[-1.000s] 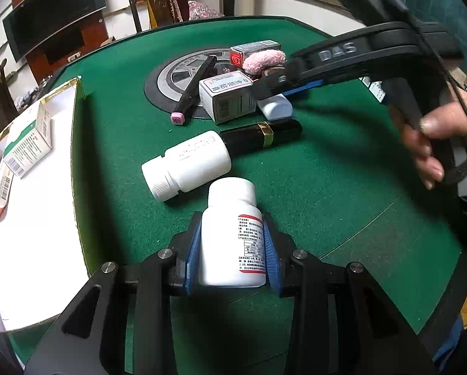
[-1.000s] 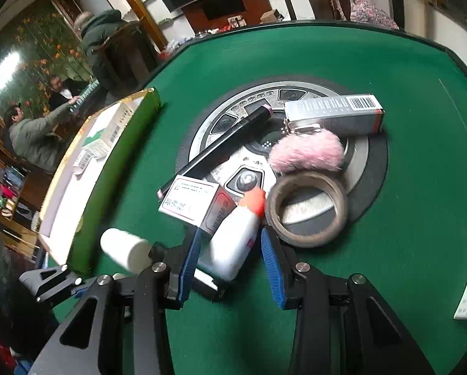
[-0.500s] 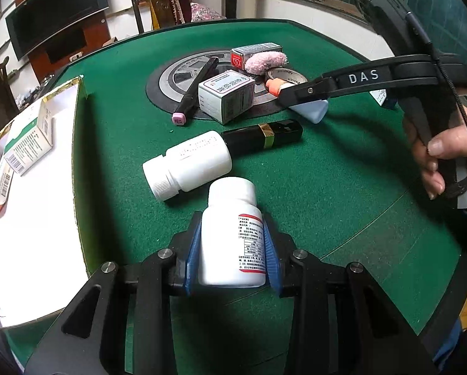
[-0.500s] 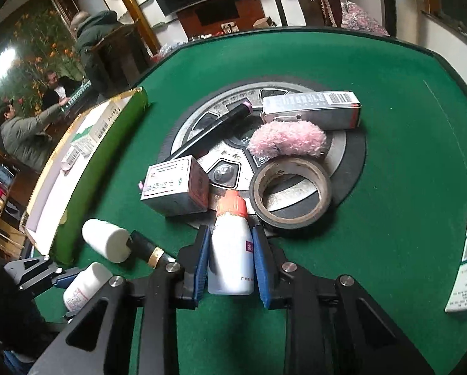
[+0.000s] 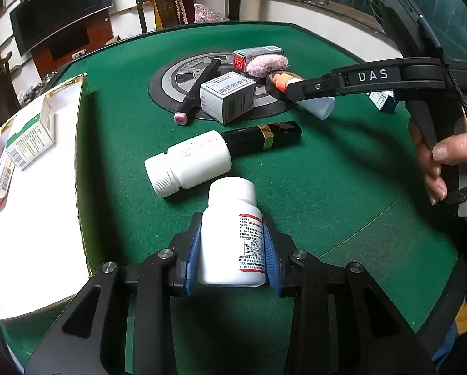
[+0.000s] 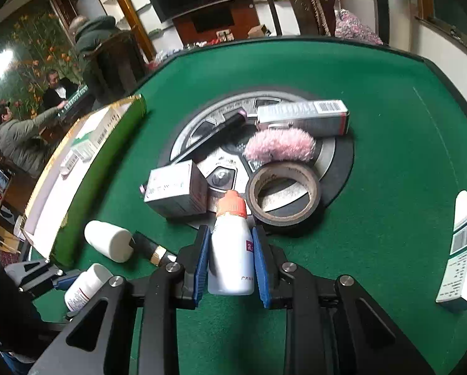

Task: Organize objects

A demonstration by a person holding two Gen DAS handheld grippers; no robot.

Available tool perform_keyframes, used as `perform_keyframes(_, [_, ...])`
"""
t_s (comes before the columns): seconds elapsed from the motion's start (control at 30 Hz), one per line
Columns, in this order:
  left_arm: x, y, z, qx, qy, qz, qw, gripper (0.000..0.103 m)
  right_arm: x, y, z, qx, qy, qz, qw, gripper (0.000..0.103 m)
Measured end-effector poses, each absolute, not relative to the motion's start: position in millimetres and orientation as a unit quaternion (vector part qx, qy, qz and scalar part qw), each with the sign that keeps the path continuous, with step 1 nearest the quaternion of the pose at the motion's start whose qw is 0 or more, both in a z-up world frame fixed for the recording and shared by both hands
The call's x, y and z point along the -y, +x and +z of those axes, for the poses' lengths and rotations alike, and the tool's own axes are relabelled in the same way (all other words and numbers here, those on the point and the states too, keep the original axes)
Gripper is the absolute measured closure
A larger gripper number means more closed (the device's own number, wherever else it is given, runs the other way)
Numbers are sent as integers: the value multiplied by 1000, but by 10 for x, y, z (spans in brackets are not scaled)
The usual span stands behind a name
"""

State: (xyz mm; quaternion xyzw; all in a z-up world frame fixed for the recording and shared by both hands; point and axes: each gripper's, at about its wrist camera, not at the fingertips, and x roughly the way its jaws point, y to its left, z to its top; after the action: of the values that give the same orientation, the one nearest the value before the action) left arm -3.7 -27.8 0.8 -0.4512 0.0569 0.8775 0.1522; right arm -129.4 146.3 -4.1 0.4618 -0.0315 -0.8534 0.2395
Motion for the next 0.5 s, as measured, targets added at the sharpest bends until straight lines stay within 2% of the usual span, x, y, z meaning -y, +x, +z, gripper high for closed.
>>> perform_keyframes(0.5, [546, 151, 284, 15, -407, 897, 170, 68, -1397, -1168, 119, 82, 447, -845, 283, 77])
